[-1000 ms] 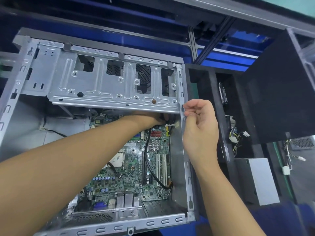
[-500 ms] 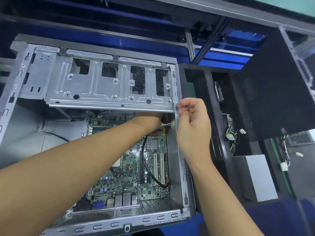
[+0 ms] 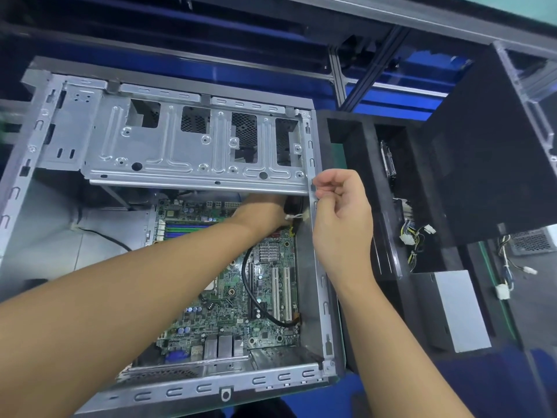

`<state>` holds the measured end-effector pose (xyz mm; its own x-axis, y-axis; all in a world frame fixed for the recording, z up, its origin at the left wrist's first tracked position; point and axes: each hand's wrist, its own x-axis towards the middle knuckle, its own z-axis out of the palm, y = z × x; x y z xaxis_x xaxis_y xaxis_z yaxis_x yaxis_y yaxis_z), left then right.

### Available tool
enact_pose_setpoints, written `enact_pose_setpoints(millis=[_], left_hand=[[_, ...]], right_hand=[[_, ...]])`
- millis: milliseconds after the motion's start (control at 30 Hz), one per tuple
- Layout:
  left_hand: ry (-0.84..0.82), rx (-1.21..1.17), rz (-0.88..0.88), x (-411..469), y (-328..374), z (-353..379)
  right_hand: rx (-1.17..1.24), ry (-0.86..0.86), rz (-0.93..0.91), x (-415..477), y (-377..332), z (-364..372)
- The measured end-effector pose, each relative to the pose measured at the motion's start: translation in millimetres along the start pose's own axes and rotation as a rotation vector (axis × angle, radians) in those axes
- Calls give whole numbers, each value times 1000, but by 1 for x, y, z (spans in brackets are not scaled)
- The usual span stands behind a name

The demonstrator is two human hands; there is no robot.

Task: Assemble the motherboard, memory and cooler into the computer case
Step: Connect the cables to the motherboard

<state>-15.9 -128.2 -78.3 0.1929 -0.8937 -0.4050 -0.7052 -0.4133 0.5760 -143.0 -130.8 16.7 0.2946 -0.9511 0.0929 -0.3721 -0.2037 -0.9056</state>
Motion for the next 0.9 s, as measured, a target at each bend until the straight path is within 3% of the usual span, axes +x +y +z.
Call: enact_pose_setpoints(millis=[167, 333, 900], left_hand=[[98, 35, 118, -2, 1, 1], [138, -99, 96, -3, -5, 3], [118, -80, 134, 6, -7, 6]], right_hand=[[-3, 9, 4, -1, 1, 0], [-9, 7, 7, 0, 1, 0], [-8, -1, 13, -1, -1, -1]])
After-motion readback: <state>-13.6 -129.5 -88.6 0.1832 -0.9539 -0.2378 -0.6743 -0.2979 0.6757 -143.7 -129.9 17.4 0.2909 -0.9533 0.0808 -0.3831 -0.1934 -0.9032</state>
